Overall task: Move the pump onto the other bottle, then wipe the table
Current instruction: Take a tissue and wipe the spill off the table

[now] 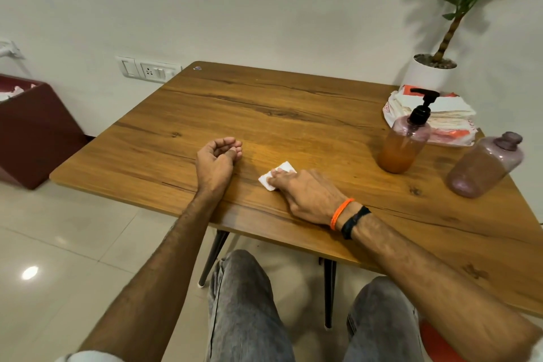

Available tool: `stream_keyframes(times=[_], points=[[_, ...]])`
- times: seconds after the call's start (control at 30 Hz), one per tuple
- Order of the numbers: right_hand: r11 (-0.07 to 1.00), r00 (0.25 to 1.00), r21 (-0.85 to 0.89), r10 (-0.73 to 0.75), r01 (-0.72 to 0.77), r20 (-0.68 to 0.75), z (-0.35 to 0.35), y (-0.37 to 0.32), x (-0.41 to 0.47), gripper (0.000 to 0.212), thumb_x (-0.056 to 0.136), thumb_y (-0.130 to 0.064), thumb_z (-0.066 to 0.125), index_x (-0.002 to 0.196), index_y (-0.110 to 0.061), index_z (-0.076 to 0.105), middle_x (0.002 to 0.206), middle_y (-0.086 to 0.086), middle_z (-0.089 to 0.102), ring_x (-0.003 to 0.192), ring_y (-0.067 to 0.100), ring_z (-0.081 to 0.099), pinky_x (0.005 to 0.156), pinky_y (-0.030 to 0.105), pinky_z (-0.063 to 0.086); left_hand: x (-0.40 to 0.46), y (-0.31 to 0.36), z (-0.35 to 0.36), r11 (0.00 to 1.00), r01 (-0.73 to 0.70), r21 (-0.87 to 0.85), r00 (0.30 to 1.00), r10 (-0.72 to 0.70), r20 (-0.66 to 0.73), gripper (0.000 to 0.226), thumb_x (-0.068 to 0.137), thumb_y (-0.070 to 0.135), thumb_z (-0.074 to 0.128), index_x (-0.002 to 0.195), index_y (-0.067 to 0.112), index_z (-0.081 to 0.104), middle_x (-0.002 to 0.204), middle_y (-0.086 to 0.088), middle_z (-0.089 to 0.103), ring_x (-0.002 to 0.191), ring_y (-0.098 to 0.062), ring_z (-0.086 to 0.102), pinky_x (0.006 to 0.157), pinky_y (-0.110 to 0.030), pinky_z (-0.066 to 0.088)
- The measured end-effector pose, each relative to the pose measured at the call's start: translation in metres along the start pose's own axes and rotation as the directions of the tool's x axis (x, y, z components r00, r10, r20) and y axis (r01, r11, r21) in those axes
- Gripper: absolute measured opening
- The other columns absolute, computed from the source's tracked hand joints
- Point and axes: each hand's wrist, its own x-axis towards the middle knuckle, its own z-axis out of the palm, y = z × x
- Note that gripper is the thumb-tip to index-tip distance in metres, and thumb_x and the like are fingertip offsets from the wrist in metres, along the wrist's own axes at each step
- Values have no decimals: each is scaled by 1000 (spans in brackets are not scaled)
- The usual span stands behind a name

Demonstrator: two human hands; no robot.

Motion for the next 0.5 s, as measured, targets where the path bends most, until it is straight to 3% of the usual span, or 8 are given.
stream_keyframes(times=[0.07, 0.17, 0.27, 0.33, 0.37, 0.4, 0.43, 0.5], points=[[997, 1000, 81, -13, 15, -22, -3, -7, -6, 42, 98, -19, 42, 139, -23, 50, 141, 6, 55, 121, 24, 57, 98, 36, 47, 0, -1, 0, 1000, -4, 1, 1000, 4, 8, 20, 91, -6, 59, 108, 3, 64, 100, -11, 71, 88, -13, 69, 83, -22, 58], [870, 990, 480, 140, -108, -32, -11, -6, -10, 33, 100, -21, 46, 128, -29, 61, 107, -2, 71, 89, 10, 64, 76, 30, 53, 1, -1, -3, 1000, -6, 2, 1000, 6, 18, 19, 91, -5, 60, 107, 5, 64, 101, -10, 71, 91, -14, 69, 84, -24, 58], [348, 903, 909, 424, -232, 68, -18, 11, -4, 28, 100, -11, 47, 116, -20, 68, 109, 2, 71, 95, 13, 66, 84, 34, 56, 0, -1, -3, 1000, -1, -7, 1000, 1, 18, 19, 91, -5, 60, 106, 6, 65, 103, -12, 71, 91, -14, 69, 86, -26, 58], [-103, 826, 977, 522, -184, 211, -26, 26, 1, 29, 99, 1, 42, 108, -10, 68, 117, 18, 67, 96, 23, 70, 83, 40, 59, -1, -1, -2, 1000, -8, -2, 1000, 8, 15, 19, 91, -6, 60, 105, 6, 65, 101, -11, 71, 90, -14, 69, 85, -24, 58], [-200, 790, 970, 570, -135, 227, -31, 34, 3, 29, 98, 3, 41, 105, -9, 67, 118, 20, 67, 92, 22, 70, 80, 39, 60, -2, -1, -1, 1000, -11, -1, 1000, 11, 18, 19, 91, -6, 59, 104, 7, 65, 100, -10, 71, 90, -14, 69, 84, -23, 58], [-193, 748, 976, 632, -102, 203, -35, 42, 6, 29, 98, 3, 41, 104, -9, 67, 118, 20, 67, 91, 21, 70, 78, 38, 60, -2, -1, -1, 1000, -14, -2, 1000, 14, 22, 19, 92, -6, 59, 103, 7, 65, 99, -9, 71, 90, -13, 69, 83, -23, 58], [-63, 693, 992, 710, -110, 122, -37, 50, 8, 28, 98, 2, 43, 106, -9, 68, 117, 17, 68, 92, 20, 69, 80, 38, 58, -2, -1, -1, 1000, -15, -6, 1000, 15, 22, 19, 92, -7, 58, 100, 9, 65, 99, -9, 70, 89, -13, 68, 83, -22, 58], [445, 619, 858, 757, -257, -208, -40, 65, 9, 29, 97, -5, 46, 114, -13, 69, 111, 6, 71, 92, 17, 66, 76, 32, 54, -2, 0, 0, 1000, -13, -13, 1000, 14, 18, 20, 92, -7, 58, 96, 11, 64, 98, -10, 70, 89, -14, 68, 85, -24, 57]])
